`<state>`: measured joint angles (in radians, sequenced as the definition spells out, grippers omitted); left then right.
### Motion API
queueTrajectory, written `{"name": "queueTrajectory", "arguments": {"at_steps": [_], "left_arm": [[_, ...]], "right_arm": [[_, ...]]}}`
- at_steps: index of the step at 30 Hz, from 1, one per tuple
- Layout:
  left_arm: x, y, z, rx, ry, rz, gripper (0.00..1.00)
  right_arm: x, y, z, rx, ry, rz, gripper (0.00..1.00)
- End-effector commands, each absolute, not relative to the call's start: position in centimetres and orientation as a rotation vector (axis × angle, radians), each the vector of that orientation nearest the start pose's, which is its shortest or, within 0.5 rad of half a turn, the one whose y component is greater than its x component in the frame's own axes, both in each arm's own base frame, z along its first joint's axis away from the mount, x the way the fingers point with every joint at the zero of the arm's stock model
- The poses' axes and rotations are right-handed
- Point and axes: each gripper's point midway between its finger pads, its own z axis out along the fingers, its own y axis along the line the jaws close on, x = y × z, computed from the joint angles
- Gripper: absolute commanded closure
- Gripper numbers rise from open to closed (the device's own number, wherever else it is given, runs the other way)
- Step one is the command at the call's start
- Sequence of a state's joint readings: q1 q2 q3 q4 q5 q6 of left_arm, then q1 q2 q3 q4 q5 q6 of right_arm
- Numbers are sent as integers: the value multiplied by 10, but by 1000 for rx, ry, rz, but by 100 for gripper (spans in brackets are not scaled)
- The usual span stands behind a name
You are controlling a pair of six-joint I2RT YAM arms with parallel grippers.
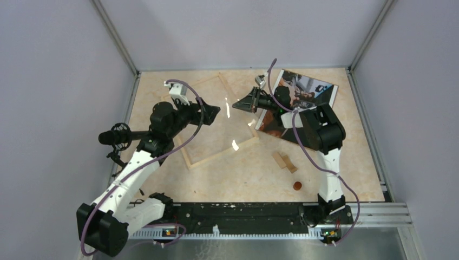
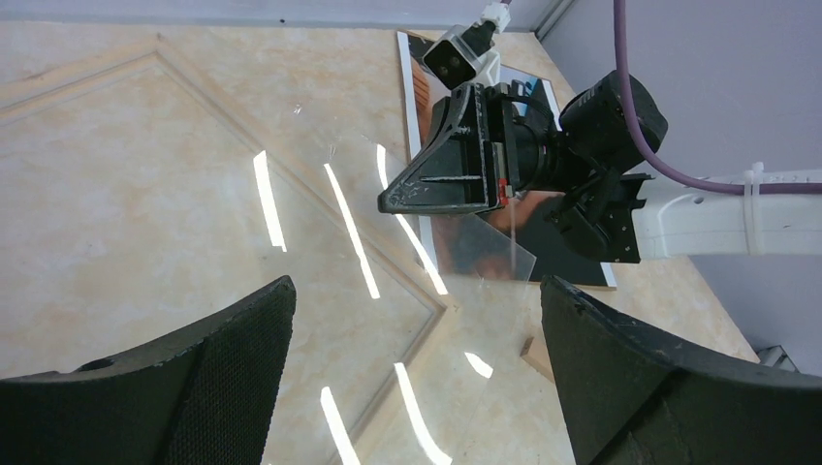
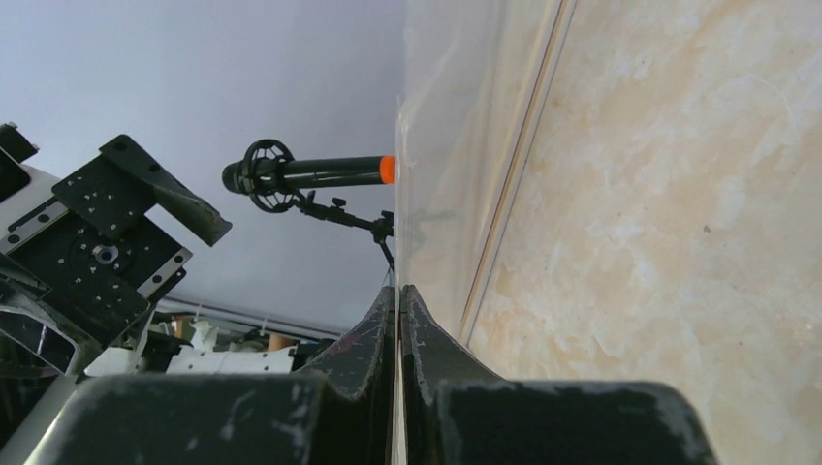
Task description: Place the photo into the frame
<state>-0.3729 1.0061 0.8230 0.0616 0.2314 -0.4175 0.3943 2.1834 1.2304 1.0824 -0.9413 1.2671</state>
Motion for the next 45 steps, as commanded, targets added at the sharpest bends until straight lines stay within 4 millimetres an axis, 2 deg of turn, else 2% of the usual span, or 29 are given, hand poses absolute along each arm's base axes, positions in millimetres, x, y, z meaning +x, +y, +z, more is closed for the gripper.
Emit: {"name": "queueTrajectory", "arguments": {"at_steps": [1,13,23,45], "left_arm": [[321,-186,319,154,1636,-802,2],[319,-186,321,158,1632,-812,2],[318,-186,323,160,1626,-817,2],[316,-187,324,162,1623,-828,2]], "right_arm": [[413,345,197,-166,1793,1896,100],[437,349,187,-24,1782,1912,100],[449,350,173,52,1802,1892,100],[457,356,163,162,1795,1891,100]]}}
